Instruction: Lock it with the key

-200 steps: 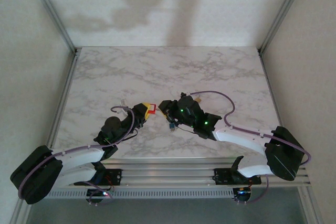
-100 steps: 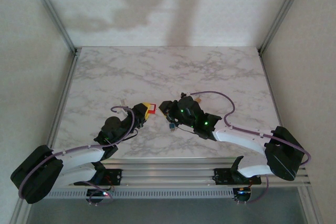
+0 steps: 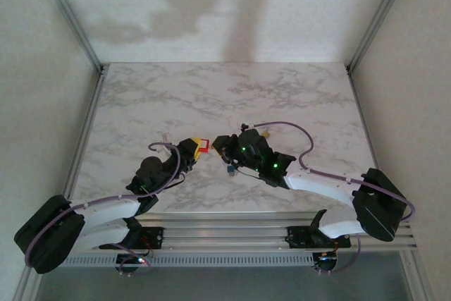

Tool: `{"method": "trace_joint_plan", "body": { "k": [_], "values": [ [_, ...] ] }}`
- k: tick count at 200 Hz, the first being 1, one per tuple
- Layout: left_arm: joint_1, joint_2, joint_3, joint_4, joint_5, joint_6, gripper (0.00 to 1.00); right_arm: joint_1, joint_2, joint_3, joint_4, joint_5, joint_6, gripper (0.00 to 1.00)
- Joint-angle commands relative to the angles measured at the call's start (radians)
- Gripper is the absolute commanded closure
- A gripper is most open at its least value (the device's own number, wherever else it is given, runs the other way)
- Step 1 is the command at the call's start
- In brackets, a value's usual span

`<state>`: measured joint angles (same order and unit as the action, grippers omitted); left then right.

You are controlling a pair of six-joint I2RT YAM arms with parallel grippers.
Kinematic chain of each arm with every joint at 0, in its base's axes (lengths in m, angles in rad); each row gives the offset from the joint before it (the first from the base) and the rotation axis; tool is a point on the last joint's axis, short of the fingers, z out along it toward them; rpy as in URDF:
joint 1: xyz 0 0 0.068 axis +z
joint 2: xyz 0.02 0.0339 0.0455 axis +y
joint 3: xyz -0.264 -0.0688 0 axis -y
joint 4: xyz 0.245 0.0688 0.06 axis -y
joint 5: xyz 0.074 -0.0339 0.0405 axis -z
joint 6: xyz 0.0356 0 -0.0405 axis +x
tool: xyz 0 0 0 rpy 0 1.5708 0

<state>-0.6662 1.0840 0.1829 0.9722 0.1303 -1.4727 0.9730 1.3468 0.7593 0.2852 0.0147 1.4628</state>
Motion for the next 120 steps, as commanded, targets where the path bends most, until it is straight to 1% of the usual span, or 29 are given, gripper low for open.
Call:
{"method": "trace_joint_plan", "body": {
  "k": [1,37,70,120],
  "values": [
    [-0.006,0.002,0.007,0.038,0.0,-0.017,1.0,0.01,0.002,-0.007,0.067,-0.02,-0.027,0.84],
    [-0.007,0.01,-0.003,0.07,0.002,-0.066,1.0,0.011,0.001,-0.016,0.082,-0.022,-0.045,0.84],
    [-0.01,0.019,-0.007,0.098,0.016,-0.11,1.0,0.012,0.002,-0.015,0.105,-0.034,-0.099,0.84],
    [-0.017,0.013,0.004,0.07,0.029,-0.151,1.0,0.025,0.005,-0.009,0.136,-0.045,-0.173,0.83]
  ]
}}
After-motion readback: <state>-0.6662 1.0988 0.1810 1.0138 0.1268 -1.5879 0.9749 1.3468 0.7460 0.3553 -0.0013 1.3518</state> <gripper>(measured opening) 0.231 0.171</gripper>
